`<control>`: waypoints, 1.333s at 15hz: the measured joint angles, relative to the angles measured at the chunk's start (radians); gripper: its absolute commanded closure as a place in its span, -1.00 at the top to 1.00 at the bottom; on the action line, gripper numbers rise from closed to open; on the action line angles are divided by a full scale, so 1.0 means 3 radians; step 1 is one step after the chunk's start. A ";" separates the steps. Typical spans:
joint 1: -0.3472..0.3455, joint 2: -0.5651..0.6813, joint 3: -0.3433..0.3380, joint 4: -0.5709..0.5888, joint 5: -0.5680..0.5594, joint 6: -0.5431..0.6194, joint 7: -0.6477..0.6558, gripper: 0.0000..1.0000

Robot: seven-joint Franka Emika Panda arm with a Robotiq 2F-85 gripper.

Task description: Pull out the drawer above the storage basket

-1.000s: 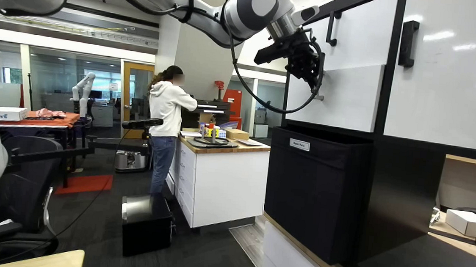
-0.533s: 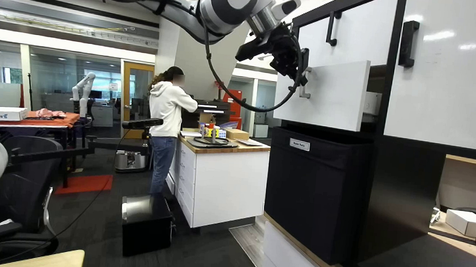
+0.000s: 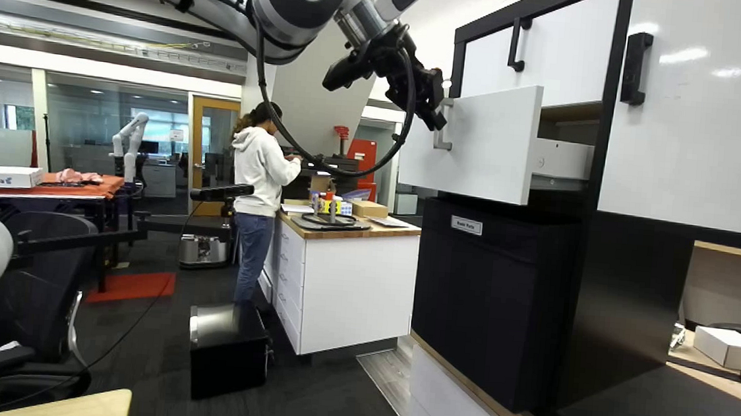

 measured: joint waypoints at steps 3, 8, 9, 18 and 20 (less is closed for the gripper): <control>-0.0023 -0.0264 0.0026 -0.0248 0.0000 0.0006 0.0052 -0.86; -0.0060 -0.0618 0.0072 -0.0567 0.0000 0.0006 0.0121 -0.86; -0.0069 -0.0673 0.0081 -0.0616 0.0000 0.0006 0.0128 -0.86; -0.0122 -0.0824 0.0124 -0.0908 0.0016 0.0002 0.0249 0.18; -0.0140 -0.0825 0.0123 -0.1044 0.0016 -0.0009 0.0257 0.43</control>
